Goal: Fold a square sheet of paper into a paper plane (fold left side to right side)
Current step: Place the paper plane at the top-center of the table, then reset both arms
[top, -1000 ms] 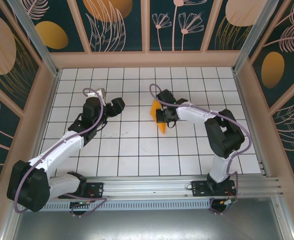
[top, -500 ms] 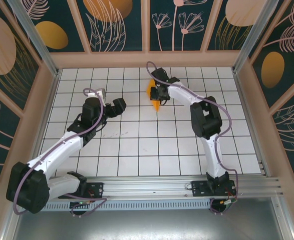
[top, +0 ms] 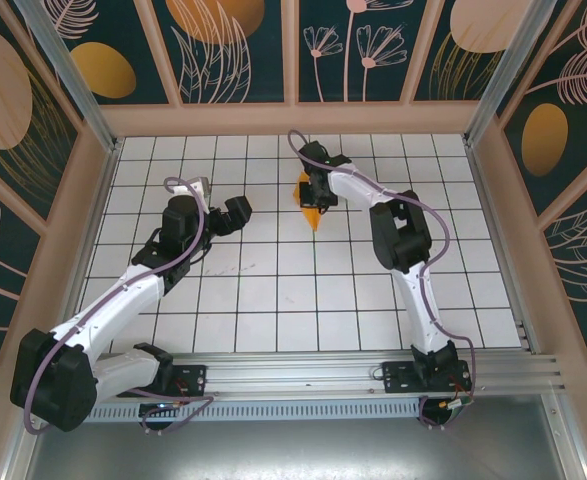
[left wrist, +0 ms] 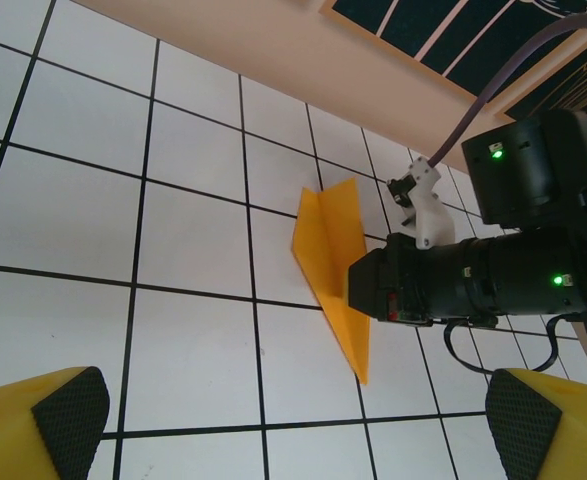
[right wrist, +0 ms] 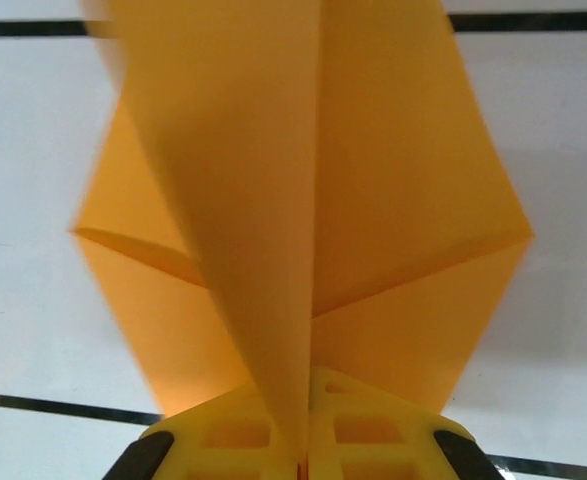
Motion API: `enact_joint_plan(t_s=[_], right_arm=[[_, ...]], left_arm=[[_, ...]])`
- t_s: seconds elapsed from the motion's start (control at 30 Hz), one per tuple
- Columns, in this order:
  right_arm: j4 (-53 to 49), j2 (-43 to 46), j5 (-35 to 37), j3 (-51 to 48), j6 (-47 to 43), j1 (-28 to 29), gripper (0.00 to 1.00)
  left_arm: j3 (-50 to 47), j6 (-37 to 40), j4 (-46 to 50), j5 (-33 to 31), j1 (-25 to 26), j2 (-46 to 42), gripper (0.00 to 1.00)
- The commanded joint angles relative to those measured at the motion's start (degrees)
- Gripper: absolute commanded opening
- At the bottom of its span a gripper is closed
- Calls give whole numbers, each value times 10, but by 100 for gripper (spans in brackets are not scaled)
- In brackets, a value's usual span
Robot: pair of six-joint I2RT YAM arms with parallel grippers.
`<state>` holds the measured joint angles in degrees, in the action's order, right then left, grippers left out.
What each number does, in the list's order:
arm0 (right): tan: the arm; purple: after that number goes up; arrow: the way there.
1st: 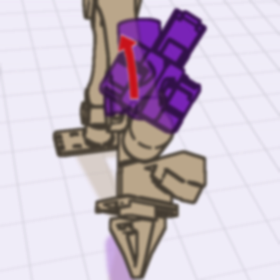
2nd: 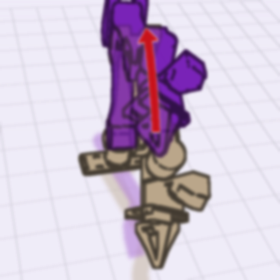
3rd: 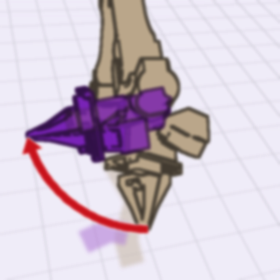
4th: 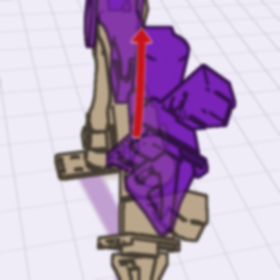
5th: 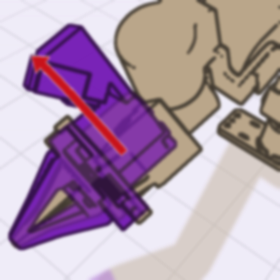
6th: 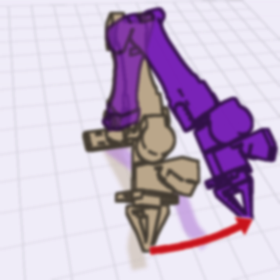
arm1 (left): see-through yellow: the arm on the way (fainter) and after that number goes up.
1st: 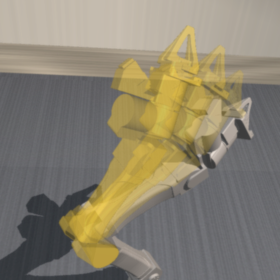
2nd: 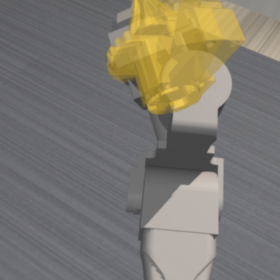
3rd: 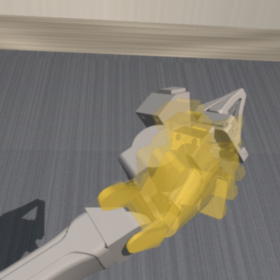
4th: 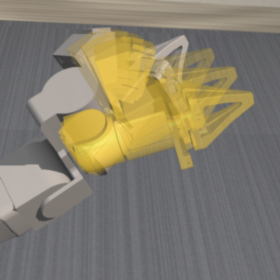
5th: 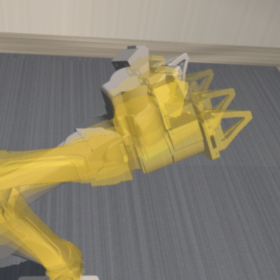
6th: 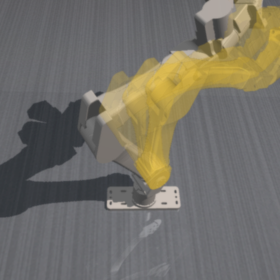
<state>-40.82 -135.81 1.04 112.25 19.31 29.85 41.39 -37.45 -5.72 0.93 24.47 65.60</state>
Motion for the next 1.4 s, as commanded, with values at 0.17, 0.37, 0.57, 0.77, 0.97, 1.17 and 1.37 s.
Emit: enact_joint_plan(t_s=[0.17,0.37,0.57,0.77,0.97,1.17,1.37], right_arm=[[-33,-8,6,28,-9,9,21],[-43,23,27,30,-10,12,31],[-61,66,48,26,-13,23,42],[-40,158,59,-33,-23,35,51],[70,311,85,-187,-57,24,59],[256,491,120,-411,-81,-23,80],[423,637,159,-615,-92,-103,99]], left_arm=[[19,14,27,-31,-2,-9,98],[36,8,26,-34,-5,4,99],[52,-9,14,2,-28,36,98],[54,-20,-7,21,-60,45,99],[41,-37,-41,36,-116,38,99],[-1,-24,-89,-70,-163,12,98],[-77,43,-174,-239,-167,-27,99]])
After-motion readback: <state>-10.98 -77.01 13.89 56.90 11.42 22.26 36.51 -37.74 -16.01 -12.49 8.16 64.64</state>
